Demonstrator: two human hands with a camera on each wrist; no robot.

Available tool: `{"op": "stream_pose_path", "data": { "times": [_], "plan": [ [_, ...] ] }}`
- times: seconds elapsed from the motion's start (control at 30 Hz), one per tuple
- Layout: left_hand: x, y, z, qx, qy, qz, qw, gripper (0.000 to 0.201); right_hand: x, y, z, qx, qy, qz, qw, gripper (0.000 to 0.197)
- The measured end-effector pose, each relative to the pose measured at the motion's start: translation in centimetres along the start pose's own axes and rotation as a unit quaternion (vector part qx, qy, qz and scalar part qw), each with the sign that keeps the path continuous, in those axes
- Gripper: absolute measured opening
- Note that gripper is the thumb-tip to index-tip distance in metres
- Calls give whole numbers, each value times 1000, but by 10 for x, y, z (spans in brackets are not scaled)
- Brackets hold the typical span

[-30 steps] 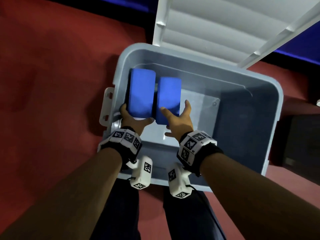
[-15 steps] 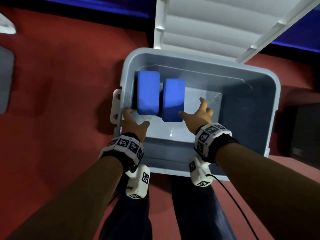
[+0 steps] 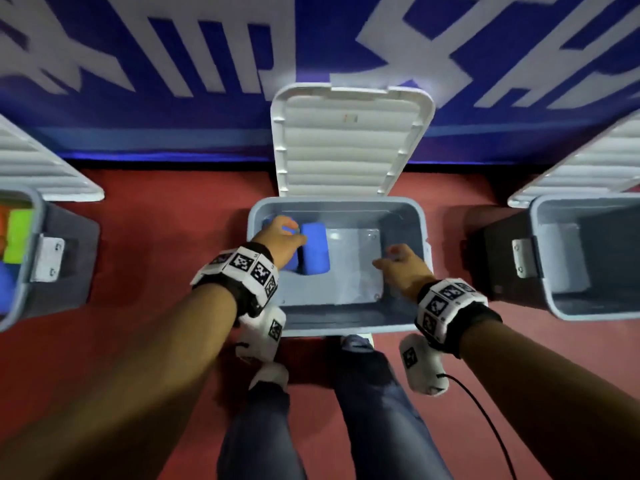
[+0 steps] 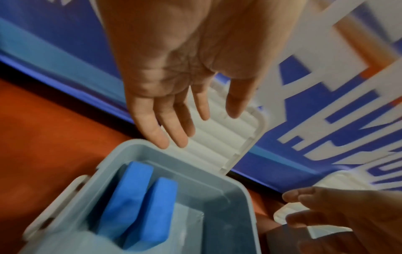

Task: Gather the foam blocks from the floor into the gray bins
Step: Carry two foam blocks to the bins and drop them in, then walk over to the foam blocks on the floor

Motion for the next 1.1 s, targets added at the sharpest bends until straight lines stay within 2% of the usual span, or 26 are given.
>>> {"op": "stream_pose_path", "data": {
  "times": [0.13, 0.23, 0.33, 0.5, 0.57, 0.67, 0.77, 0.97, 1.1],
  "plan": [
    [-37, -49, -2, 18, 12, 39, 999, 19, 8, -65, -28, -66, 44, -42, 996, 41],
    [-37, -87, 5, 48, 47, 66, 996, 16, -8, -106, -21, -86, 102, -35, 990, 37],
    [-20, -128, 21, 87, 82, 68, 991, 19, -43, -144, -6, -89, 179, -8, 980, 27],
    [-1, -174, 70, 124, 208, 60, 968, 20, -135, -211, 3, -99, 293, 58, 949, 22],
    [-7, -192, 111, 145, 251, 75, 954, 17, -179, -238, -6, -119, 322, 72, 937, 21],
    [-17, -240, 186, 188, 303, 135, 924, 13, -255, -283, -18, -167, 358, 104, 913, 17],
    [2, -297, 273, 256, 354, 177, 882, 15, -340, -334, -14, -207, 409, 127, 879, 15],
    [126, -415, 431, 346, 442, 194, 805, 18, -527, -443, 46, -240, 503, 195, 807, 29],
    [231, -521, 531, 385, 489, 194, 758, 17, -671, -545, 105, -277, 570, 258, 729, 15]
  ]
}}
Point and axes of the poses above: each hand's wrist, its own y-axis towards the middle knuckle, its own z-axis out of the palm, x = y × z, the point moved 8 cm from there along y, towards the middle knuckle, and after that the axes turned 1 degree about x, right-handed, at the moved point
